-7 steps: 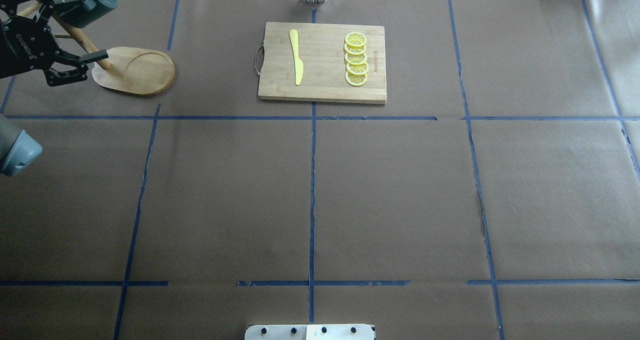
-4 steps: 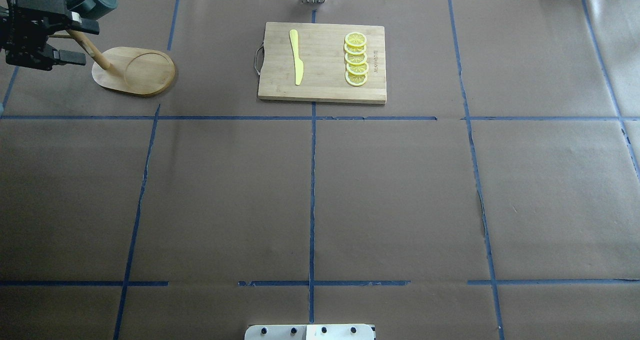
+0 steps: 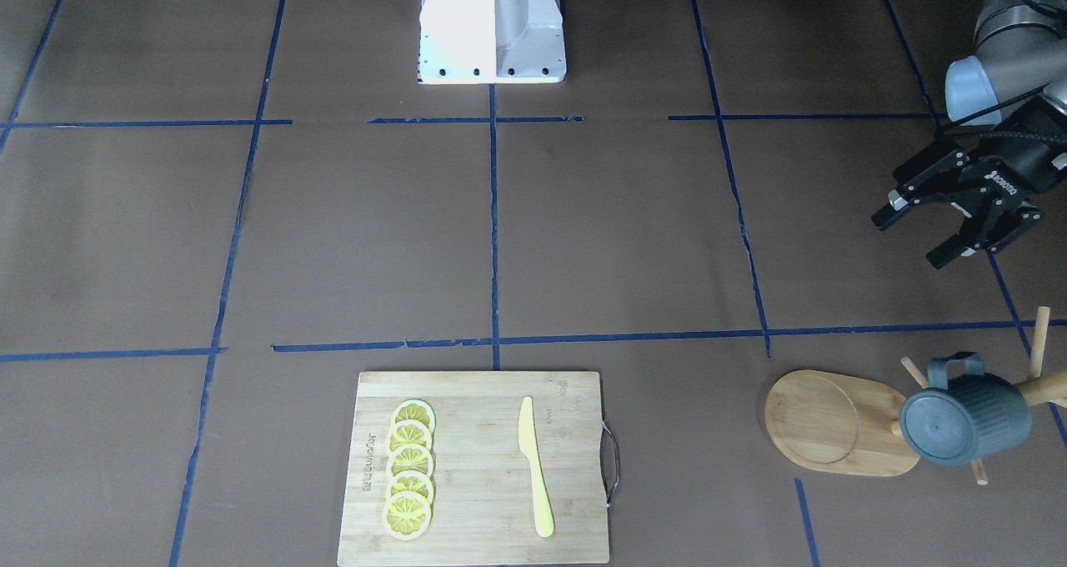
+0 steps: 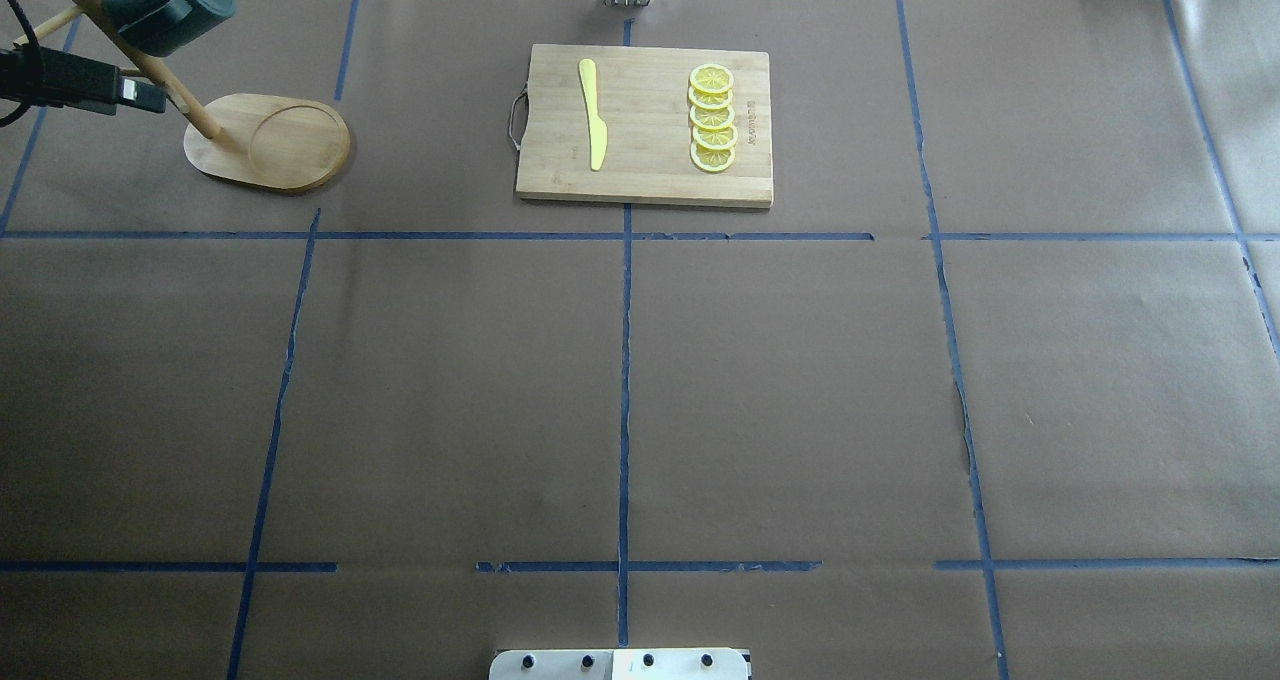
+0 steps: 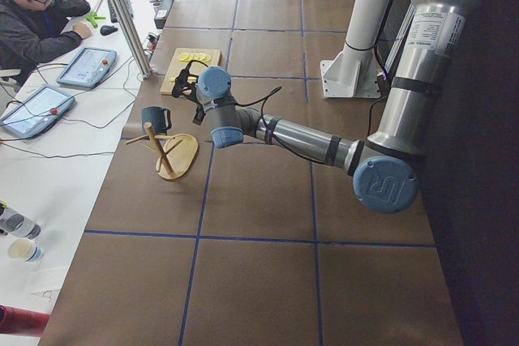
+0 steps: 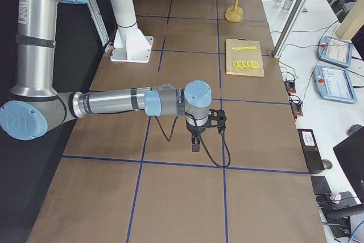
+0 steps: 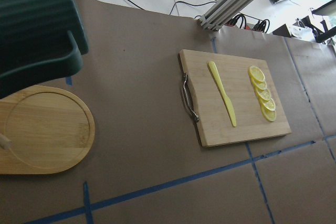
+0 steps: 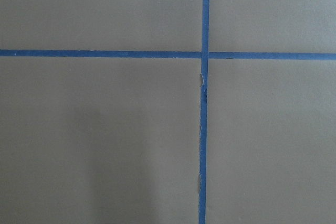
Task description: Hang cup on storage rack
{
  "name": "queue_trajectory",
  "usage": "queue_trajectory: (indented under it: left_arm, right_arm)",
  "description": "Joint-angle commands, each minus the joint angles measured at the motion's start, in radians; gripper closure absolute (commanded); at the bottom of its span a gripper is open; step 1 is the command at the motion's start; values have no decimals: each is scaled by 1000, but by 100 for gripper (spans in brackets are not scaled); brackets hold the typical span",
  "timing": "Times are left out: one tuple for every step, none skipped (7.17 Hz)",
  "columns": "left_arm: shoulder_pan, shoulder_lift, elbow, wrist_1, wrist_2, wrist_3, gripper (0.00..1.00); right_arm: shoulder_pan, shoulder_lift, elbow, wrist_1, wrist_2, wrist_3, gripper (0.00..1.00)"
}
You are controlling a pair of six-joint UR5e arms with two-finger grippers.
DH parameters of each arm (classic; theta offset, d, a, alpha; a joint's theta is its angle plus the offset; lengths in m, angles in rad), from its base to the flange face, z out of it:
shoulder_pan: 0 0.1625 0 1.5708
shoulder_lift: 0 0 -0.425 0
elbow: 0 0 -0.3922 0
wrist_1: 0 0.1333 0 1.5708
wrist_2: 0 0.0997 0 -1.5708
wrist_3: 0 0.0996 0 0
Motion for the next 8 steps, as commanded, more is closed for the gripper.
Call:
queue_trajectory:
  left_arm:
    - [-3, 63, -30, 229, 173, 442, 0]
    - [-6, 93, -109, 386, 285, 605, 0]
    - [-14, 124, -242, 638, 400, 759, 0]
    - [-15, 133, -345, 859, 477, 875, 0]
    - [-28, 130, -382, 1005, 516, 943, 0]
    - [-78, 133, -374, 1086, 509, 964, 0]
    - [-182, 146, -322, 1108, 411, 970, 0]
    - [-278, 166, -238, 1107, 176, 957, 0]
  right_arm:
    - [-2, 0, 0, 0, 0, 3, 0]
    - [-2, 0, 0, 0, 2, 3, 0]
    - [-2, 0, 0, 0, 2, 3, 0]
    - [-2, 0, 0, 0, 2, 3, 0]
    - [-2, 0, 0, 0, 2, 1, 0]
    - [-2, -1, 0, 0, 0, 1, 0]
    - [-2, 0, 0, 0, 0, 1, 0]
    - [-2, -1, 0, 0, 0, 1, 0]
